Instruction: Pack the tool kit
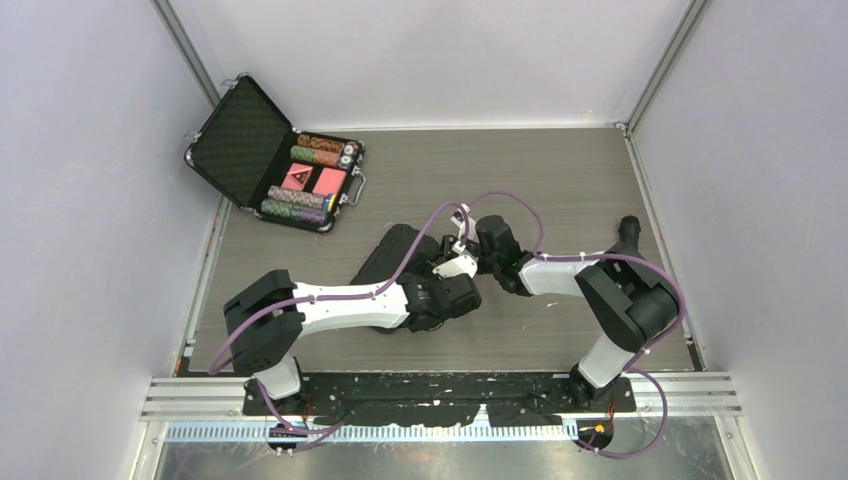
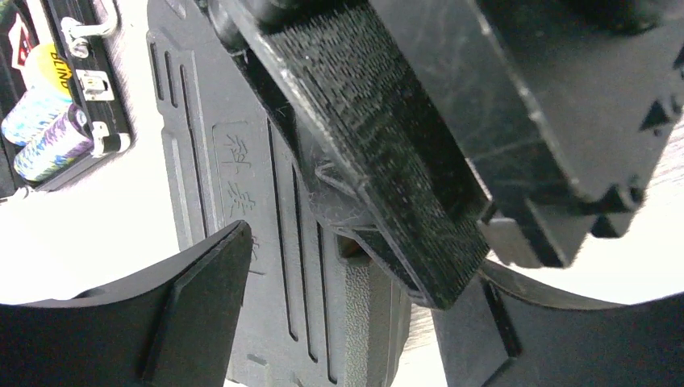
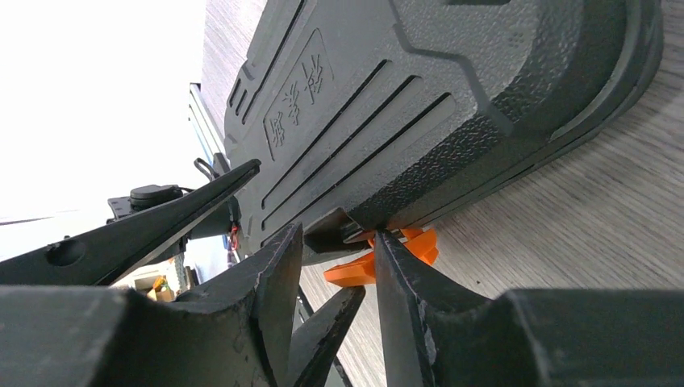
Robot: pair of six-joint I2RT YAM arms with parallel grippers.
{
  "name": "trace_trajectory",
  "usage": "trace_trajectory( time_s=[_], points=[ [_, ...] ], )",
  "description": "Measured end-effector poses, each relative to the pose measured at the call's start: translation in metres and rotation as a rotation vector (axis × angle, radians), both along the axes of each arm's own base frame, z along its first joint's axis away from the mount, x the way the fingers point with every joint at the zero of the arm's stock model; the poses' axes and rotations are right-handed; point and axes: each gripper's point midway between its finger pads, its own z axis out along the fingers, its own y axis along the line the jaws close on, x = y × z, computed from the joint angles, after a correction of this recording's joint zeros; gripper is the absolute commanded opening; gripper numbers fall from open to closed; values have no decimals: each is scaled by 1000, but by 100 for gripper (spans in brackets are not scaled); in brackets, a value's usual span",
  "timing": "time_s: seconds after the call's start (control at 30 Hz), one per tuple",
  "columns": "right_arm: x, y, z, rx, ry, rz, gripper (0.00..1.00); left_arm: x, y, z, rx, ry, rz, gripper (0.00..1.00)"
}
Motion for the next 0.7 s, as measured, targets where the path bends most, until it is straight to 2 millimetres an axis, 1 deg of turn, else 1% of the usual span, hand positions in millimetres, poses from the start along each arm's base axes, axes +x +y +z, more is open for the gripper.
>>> trace_trajectory(
  time_s=[0.13,0.23,0.27,0.33,0.4,0.57,0.63,0.7],
  points=[
    [2,0,1,1,-9,-8,44,5,4,0,-14,-1,31,66],
    [8,-1,3,-3,-25,-37,46,7,4,-1,-24,12,38,59],
    [10,-2,5,-4,-35,-44,46,7,4,-2,-28,15,37,58],
    [15,-5,17,4,-71,-63,47,7,3,-2,-38,20,41,56],
    [21,-11,26,-3,-110,-93,50,9,1,0,-64,17,51,52],
    [37,-33,45,-52,-195,-189,52,15,-9,14,-145,-4,60,48],
    [43,-43,54,-69,-235,-228,52,16,-5,14,-144,1,70,47],
    [45,-51,55,-94,-251,-256,52,20,-7,17,-165,-5,78,47]
  ],
)
